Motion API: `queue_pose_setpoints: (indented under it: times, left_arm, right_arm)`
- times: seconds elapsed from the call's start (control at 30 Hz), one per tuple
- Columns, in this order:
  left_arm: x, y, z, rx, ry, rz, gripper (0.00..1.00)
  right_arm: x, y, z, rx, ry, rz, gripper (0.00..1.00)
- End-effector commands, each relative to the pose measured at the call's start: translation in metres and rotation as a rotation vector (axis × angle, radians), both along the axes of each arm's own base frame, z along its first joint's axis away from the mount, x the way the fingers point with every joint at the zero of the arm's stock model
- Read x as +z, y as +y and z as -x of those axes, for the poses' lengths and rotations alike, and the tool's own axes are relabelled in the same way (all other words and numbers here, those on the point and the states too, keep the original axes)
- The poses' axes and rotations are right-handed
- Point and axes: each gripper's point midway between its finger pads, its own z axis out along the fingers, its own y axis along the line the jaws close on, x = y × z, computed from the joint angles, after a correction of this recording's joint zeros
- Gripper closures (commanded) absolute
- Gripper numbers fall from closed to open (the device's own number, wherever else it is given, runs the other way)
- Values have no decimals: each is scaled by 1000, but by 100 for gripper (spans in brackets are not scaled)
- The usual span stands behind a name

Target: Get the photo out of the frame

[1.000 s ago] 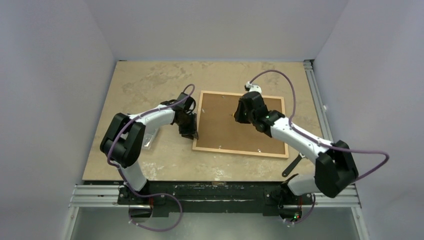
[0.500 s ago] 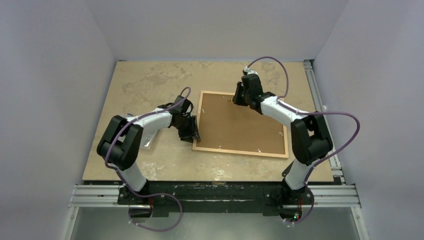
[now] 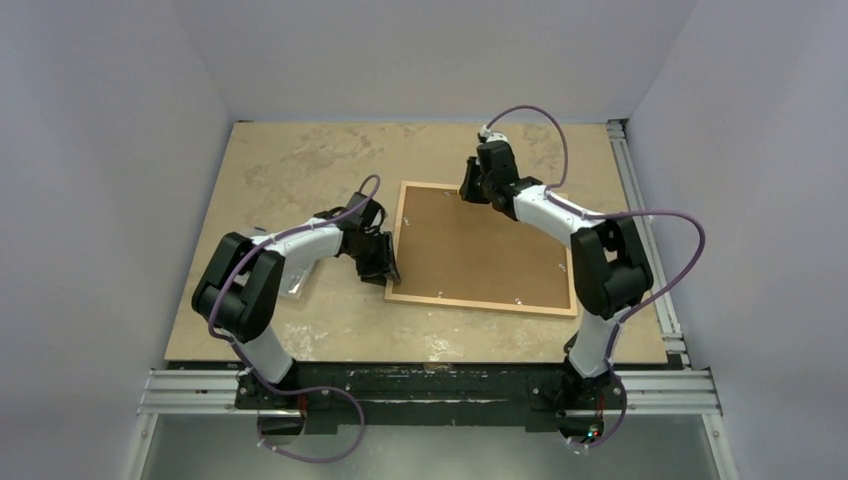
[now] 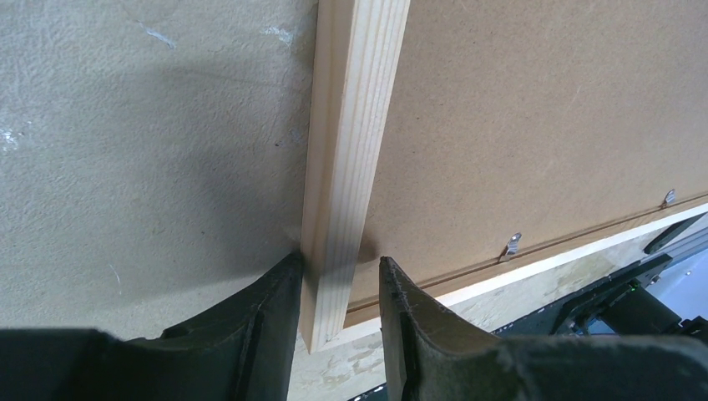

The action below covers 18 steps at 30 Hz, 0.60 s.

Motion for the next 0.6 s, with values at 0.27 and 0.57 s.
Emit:
queue_pose_setpoints:
  times: [0.27, 0.57]
  left_arm:
    - [-1, 0, 1, 9, 2, 2, 63]
    - [14, 1, -7, 25, -33, -2, 60]
  right_arm:
    - [20, 32, -7, 102, -33, -109, 100]
    - [47, 28, 4, 95, -57, -121, 100]
